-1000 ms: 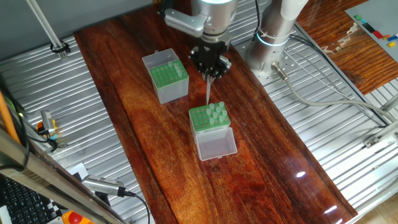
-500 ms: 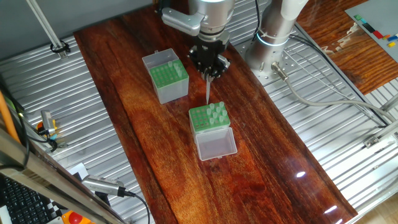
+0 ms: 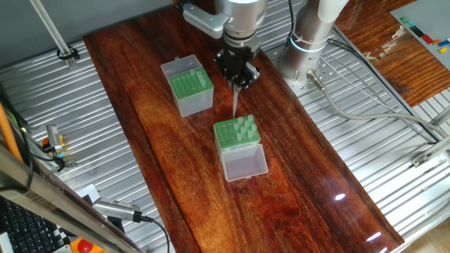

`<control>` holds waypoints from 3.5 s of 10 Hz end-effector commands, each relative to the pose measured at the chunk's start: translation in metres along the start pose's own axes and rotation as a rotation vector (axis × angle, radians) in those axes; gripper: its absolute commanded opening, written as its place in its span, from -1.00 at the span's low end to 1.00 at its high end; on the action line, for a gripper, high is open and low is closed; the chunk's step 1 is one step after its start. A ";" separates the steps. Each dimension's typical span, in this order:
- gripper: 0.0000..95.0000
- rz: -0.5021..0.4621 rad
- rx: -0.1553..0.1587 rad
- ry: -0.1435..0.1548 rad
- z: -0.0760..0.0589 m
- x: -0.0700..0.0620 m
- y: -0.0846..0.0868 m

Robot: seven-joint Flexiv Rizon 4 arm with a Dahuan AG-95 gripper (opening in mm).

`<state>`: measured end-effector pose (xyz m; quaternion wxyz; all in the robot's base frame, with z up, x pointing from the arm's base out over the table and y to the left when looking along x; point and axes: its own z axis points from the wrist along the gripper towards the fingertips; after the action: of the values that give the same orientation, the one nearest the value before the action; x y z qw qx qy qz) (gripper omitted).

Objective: Transfer all large pipette tips from one holder to another

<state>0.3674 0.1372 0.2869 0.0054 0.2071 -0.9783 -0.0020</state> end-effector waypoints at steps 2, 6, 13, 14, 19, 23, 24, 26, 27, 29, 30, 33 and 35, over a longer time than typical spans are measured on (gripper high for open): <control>-1.00 -0.026 0.010 0.008 -0.002 -0.002 -0.018; -1.00 -0.124 0.000 0.013 -0.008 0.001 -0.085; -1.00 -0.079 0.010 0.018 -0.013 0.004 -0.090; -1.00 -0.079 0.012 0.019 -0.013 0.004 -0.090; -1.00 -0.131 0.007 0.017 -0.020 0.007 -0.141; -1.00 -0.145 0.014 0.009 -0.013 0.010 -0.148; -1.00 -0.145 0.015 0.008 -0.011 0.011 -0.149; -1.00 -0.147 0.019 0.002 -0.006 0.011 -0.151; -1.00 -0.147 0.019 0.002 -0.006 0.011 -0.151; -1.00 -0.157 0.025 -0.001 -0.001 0.013 -0.154; -1.00 -0.163 0.027 -0.001 0.000 0.014 -0.156; -1.00 -0.173 0.034 0.003 0.004 0.017 -0.158; -1.00 -0.170 0.032 0.003 0.005 0.017 -0.158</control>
<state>0.4157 -0.0139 0.2811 0.0036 0.2894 -0.9571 0.0132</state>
